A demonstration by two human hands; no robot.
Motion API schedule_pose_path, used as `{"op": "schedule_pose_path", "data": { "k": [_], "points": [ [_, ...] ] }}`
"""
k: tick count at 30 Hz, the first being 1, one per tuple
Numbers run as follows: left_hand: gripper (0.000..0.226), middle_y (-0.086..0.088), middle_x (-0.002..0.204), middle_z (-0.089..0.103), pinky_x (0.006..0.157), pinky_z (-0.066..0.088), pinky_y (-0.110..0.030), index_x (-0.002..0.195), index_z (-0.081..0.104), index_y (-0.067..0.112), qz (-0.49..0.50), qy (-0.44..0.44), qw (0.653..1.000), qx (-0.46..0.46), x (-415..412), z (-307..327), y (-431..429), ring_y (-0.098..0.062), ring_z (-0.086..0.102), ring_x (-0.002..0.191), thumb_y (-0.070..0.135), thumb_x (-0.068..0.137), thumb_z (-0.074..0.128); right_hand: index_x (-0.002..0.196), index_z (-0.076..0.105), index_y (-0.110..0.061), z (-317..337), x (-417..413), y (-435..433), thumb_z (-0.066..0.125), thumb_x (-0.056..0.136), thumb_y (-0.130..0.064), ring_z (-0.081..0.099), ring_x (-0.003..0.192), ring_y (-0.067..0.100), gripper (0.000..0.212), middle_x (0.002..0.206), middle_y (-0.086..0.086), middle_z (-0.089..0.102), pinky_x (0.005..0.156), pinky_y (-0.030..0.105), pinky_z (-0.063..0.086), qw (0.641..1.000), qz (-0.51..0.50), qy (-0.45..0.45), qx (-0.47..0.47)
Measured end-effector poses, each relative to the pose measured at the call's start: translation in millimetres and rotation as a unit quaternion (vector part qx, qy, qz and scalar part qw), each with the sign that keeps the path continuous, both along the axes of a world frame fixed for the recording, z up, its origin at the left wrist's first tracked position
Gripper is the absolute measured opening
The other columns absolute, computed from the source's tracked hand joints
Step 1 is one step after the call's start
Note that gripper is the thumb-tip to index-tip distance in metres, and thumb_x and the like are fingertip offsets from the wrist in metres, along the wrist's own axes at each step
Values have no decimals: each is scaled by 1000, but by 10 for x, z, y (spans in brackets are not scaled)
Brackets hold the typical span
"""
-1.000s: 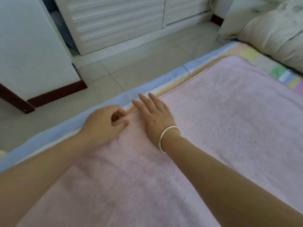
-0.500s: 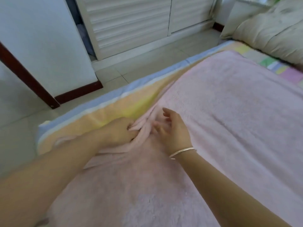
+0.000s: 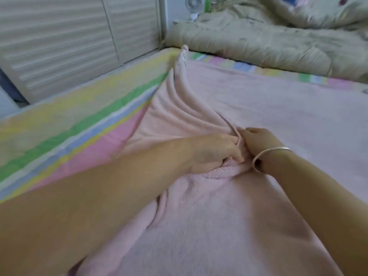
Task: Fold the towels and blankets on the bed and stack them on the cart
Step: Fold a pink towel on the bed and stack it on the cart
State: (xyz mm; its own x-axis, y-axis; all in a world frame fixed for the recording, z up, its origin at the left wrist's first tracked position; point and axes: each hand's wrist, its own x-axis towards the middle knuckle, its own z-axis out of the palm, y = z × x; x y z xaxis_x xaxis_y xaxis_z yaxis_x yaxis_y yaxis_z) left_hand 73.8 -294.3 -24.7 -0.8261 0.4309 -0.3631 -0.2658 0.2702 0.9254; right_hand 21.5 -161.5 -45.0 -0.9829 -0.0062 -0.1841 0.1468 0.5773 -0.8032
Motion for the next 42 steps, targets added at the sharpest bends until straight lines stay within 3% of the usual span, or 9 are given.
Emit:
{"op": "schedule_pose_path", "data": {
  "k": [3, 5, 8, 11, 14, 18, 27, 36, 42],
  "points": [
    [34, -5, 81, 56, 77, 45, -13, 73, 50, 12, -35, 43, 998, -6, 94, 122, 590, -12, 55, 80, -15, 90, 38, 81, 70, -11, -26, 43, 568, 52, 97, -31, 63, 91, 31, 30, 94, 19, 69, 91, 41, 50, 996, -76, 5, -43],
    [27, -4, 92, 56, 68, 39, -3, 80, 54, 21, -70, 126, 986, -89, 130, 183, 1016, -14, 50, 87, 2, 97, 46, 93, 71, -7, -47, 166, 1005, 53, 97, -29, 63, 93, 32, 29, 97, 18, 69, 89, 37, 50, 989, -140, 3, -57],
    [23, -12, 115, 66, 69, 48, -21, 112, 66, 8, -86, 186, 965, -164, 328, 369, 1638, -28, 62, 106, 17, 96, 52, 94, 70, -7, -59, 556, 1742, 53, 97, -29, 63, 97, 36, 28, 100, 21, 69, 89, 39, 48, 972, -233, 17, -40],
    [21, -11, 94, 69, 55, 46, -22, 88, 63, 7, -156, 236, 931, -231, 594, 558, 1991, -23, 65, 90, 24, 93, 52, 90, 69, -5, -8, 1065, 2335, 53, 97, -30, 63, 89, 33, 31, 89, 19, 68, 82, 35, 46, 958, -286, 15, -7],
    [19, 2, 79, 68, 48, 43, -16, 92, 68, 15, -236, 137, 929, -249, 819, 610, 2341, -12, 59, 62, 32, 92, 60, 85, 68, -7, 80, 1473, 2847, 55, 96, -30, 56, 75, 25, 29, 71, 10, 61, 70, 27, 40, 949, -315, 27, -2],
    [25, 4, 67, 69, 39, 38, -13, 102, 71, 12, -192, 62, 968, -151, 1174, 359, 3085, -6, 62, 48, 26, 97, 51, 70, 62, -8, 52, 1883, 3536, 56, 95, -32, 46, 56, 21, 35, 59, 7, 52, 55, 28, 36, 939, -341, 34, 22],
    [19, 2, 75, 72, 38, 36, -14, 91, 69, 14, -267, 176, 940, -121, 1888, 328, 4724, -9, 65, 54, 20, 96, 51, 86, 72, -4, 25, 2738, 5177, 56, 94, -37, 54, 67, 21, 37, 78, 15, 68, 62, 29, 40, 925, -373, 23, 61],
    [21, -6, 92, 73, 66, 56, -26, 101, 67, 6, -373, 150, 910, -96, 2543, 395, 5652, -15, 69, 78, 23, 96, 56, 77, 73, -11, 143, 3447, 6403, 59, 92, -39, 57, 70, 20, 35, 75, 9, 70, 64, 28, 42, 918, -377, 2, 125],
    [15, -10, 96, 74, 60, 53, -23, 98, 69, 12, -378, 186, 899, -119, 2978, 413, 6242, -16, 69, 76, 23, 93, 60, 77, 73, -12, 407, 3891, 7281, 58, 92, -42, 59, 75, 23, 36, 80, 10, 70, 65, 28, 40, 911, -370, -34, 180]
  ]
}}
